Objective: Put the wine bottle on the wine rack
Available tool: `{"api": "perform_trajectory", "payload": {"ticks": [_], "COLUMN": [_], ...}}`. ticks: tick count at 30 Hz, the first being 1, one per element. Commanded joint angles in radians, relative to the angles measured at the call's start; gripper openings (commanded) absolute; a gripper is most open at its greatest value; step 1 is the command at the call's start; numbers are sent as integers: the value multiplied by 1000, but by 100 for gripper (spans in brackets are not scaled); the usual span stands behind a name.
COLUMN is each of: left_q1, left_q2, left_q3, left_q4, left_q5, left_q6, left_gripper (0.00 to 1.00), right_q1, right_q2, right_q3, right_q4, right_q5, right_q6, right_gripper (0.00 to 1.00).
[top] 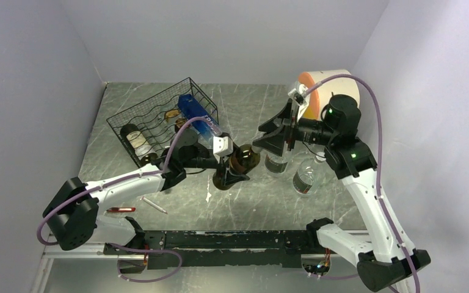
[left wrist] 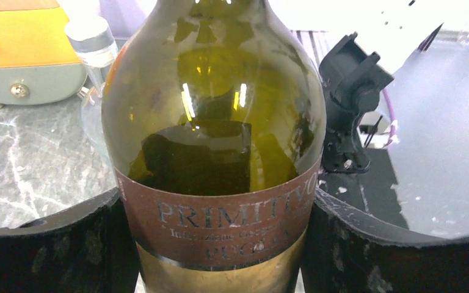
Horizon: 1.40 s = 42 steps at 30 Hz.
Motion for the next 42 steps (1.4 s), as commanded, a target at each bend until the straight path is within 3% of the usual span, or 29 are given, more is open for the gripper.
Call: {"api": "perform_trajectory", "payload": {"ticks": [1,6,10,14,20,31,38,42], "left_q1": [-1,-2,-3,-3,-3,-4,-4,-6], "left_q2": [-48,-67,-77,-72,-1,37,63,68], "left_q3": [49,111,164,216,408,471,488,483], "left_q4": [16,-90,-185,-50,-255,-367,-368,-373], "left_q5": [-12,-128,-196,-275,-285,-380,-418,-404], "left_q6": [179,420,696,848,1165,1692,1835,1847], "left_gripper": [7,7,7,7,7,7,7,7], "right_q1": [-1,-1,-1,-1,-1,-1,0,1], "right_q2": [-50,-64,-74,-73,-62,-49,25,26], "right_q3": [20,82,133,178,276,248,195,140], "right_q4": [1,-72,-149,-222,-333,-400,-485,-453], "right_q5": [89,173,280,367,418,441,325,370], "right_q6": [12,14,12,10,2,-16,-54,-30], "right_gripper": [68,73,73,74,74,75,68,67]}}
